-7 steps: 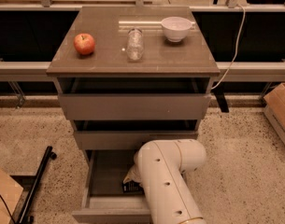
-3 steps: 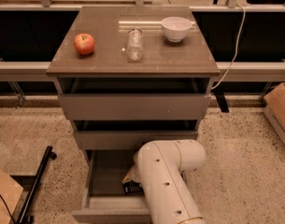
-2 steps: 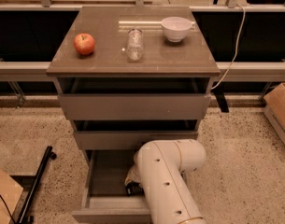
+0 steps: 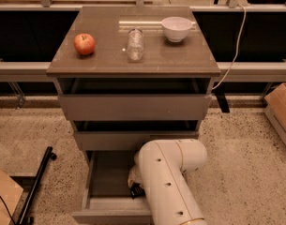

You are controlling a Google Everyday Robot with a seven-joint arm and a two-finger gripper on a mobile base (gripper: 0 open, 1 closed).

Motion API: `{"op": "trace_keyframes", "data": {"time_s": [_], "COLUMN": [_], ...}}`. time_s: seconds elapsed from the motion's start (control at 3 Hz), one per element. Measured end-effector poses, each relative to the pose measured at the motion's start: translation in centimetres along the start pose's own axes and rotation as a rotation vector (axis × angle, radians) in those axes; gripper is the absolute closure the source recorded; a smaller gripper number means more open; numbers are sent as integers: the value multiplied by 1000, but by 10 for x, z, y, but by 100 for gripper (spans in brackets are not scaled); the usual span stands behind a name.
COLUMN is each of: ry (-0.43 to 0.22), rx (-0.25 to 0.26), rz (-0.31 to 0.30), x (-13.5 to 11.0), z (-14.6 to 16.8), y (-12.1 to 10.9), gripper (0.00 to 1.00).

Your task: Pick rxbar chocolate from bottom drawer and place on counter

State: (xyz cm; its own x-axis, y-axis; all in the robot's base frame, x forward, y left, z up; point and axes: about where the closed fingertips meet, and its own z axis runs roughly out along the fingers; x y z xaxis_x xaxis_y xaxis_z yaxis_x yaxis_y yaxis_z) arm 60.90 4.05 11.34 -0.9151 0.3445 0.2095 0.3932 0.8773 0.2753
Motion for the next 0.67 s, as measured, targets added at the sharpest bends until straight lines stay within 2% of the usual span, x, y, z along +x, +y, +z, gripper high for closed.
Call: {"op": "trace_keyframes", "data": {"time_s": [0.33, 0.67], "ry": [10, 10], "rx": [-22, -22], "rz": [25, 25], "x": [1, 1], "z": [-5, -8], "y": [-12, -11], "gripper": [100, 100]}}
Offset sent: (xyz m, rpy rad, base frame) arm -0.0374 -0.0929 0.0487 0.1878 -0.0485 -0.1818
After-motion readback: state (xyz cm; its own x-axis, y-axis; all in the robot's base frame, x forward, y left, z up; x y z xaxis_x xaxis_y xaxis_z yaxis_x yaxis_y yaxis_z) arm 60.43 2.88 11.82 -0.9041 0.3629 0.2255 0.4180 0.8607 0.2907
